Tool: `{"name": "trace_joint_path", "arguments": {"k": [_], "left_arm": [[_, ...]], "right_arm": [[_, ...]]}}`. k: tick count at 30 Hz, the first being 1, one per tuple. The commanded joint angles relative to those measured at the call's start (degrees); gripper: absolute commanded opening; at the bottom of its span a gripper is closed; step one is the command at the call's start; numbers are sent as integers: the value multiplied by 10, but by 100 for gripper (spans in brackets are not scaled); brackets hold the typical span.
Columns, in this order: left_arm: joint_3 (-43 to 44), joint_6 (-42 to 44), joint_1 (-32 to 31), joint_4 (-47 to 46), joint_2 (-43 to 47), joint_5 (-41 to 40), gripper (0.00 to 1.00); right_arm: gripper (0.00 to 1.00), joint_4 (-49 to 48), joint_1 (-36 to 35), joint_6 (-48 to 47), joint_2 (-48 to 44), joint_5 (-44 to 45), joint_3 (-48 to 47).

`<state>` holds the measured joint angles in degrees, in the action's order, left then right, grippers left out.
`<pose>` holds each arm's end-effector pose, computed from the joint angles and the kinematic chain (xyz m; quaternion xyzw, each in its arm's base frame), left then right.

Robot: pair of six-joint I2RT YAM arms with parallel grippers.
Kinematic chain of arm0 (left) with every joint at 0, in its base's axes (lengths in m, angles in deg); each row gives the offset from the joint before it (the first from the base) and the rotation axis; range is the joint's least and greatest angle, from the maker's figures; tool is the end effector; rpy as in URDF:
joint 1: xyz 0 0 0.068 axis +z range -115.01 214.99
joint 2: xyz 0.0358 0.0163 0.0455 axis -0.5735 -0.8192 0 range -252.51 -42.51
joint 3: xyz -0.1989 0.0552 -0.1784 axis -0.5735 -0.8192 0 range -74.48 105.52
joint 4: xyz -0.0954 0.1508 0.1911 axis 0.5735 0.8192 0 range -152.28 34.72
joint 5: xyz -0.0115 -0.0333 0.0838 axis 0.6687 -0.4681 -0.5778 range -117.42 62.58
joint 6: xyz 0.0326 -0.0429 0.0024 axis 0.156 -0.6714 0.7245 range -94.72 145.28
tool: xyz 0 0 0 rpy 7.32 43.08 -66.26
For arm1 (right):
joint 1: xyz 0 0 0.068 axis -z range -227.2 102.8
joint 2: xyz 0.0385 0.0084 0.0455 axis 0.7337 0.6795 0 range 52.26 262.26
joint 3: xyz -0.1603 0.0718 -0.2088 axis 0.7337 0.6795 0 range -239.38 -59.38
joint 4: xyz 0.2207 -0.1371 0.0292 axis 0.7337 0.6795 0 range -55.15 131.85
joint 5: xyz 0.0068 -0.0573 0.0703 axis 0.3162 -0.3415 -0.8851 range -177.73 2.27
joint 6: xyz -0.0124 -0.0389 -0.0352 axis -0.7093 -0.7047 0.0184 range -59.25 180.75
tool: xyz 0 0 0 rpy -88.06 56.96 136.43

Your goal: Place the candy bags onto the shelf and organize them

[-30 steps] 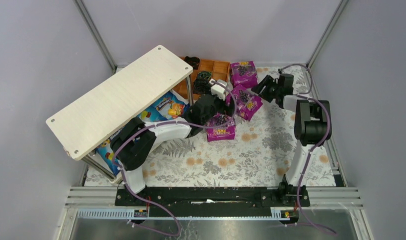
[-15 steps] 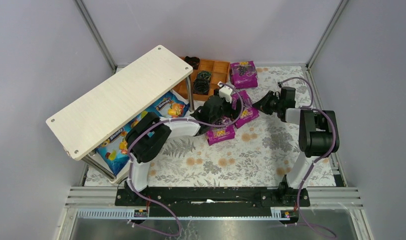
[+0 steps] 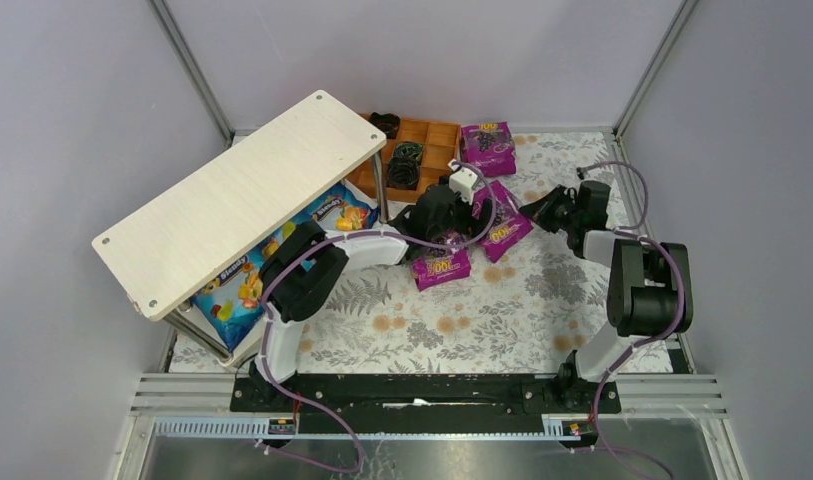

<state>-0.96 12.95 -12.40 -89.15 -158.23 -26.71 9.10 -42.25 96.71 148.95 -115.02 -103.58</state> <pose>0.3124 -0.3404 0.2022 0.2431 0.7571 -0.3062 0.5234 0.3420 -0.0133 0.1704 0.1733 0.8185 0.3297 0.4373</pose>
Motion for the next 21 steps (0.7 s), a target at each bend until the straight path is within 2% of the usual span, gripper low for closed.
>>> {"name": "trace_joint_path", "arguments": {"k": [1,4,9,11,12,15,18,21], "left_arm": [[65,45,-1,50,-23,32,95],[73,59,-15,65,-28,33,92],[106,161,-94,112,-49,-45,91],[128,185,-116,136,-65,-83,86],[141,187,-122,147,-75,-103,82],[179,184,-122,176,-114,-155,75],[209,188,-123,199,-144,-193,73],[218,185,-123,197,-163,-186,73]], "right_arm": [[0,-65,35,28,-22,-34,-8],[0,-57,49,58,-1,-61,-22],[0,-58,51,94,35,-88,-34],[1,-41,51,86,36,-82,-38],[7,-33,51,79,35,-76,-39],[35,-10,53,60,23,-54,-39],[60,-9,57,50,11,-37,-28],[76,-6,61,45,13,-29,-24]]}}
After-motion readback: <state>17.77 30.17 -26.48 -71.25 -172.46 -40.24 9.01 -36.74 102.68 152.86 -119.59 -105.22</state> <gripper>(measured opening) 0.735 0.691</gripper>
